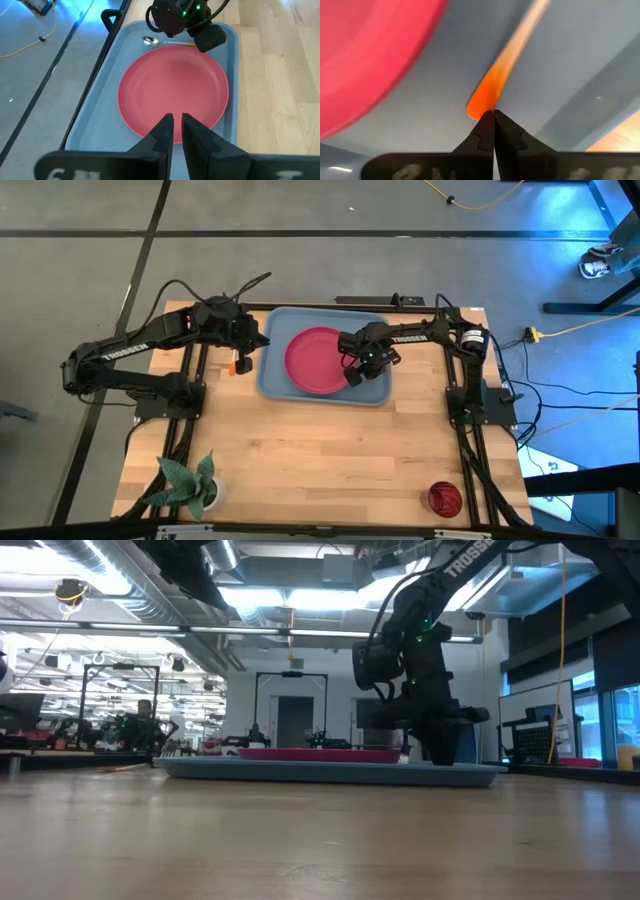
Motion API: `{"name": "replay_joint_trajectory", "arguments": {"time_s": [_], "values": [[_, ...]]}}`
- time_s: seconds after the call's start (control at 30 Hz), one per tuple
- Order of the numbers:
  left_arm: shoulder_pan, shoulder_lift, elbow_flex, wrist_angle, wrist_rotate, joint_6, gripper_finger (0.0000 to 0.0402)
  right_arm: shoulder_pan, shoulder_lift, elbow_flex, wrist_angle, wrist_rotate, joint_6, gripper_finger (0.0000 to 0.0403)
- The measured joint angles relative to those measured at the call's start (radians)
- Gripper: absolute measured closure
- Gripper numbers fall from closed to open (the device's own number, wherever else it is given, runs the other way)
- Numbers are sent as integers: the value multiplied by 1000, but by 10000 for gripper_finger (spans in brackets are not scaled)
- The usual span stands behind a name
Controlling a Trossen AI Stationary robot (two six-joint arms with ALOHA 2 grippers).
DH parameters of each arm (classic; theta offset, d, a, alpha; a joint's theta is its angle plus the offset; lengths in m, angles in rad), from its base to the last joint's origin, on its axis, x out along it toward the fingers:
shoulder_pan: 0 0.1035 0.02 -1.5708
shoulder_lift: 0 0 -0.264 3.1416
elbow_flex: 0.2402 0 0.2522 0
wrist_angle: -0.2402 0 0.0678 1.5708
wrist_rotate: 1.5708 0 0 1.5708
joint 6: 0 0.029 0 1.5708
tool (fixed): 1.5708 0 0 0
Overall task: Pick and place plate/cup/fork/spoon on tray
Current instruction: Put the orange spoon on the blue serving tray at the right of the pink plate
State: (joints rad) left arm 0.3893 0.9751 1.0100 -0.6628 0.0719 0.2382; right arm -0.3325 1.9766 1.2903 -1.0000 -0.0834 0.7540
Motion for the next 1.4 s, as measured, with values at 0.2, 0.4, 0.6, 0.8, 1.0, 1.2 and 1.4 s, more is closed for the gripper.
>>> {"name": "replay_joint_trajectory", "arguments": {"time_s": [0.2,0.4,0.6,0.8,1.0,1.2,1.4], "values": [[0,0,0,0,0,0,372,0,0,0,40,-26,-1,403],[0,0,0,0,0,0,372,0,0,10,3,2,-32,402],[0,0,0,0,0,0,372,-2,-2,88,-104,91,-58,402],[0,0,0,0,0,0,372,-28,-7,131,-117,97,-82,402],[0,0,0,0,0,-1,372,-32,-7,69,-120,77,-79,402],[0,0,0,0,0,0,372,-32,-7,45,-58,54,-78,402],[0,0,0,0,0,-1,372,-32,-4,45,-47,35,-78,402]]}}
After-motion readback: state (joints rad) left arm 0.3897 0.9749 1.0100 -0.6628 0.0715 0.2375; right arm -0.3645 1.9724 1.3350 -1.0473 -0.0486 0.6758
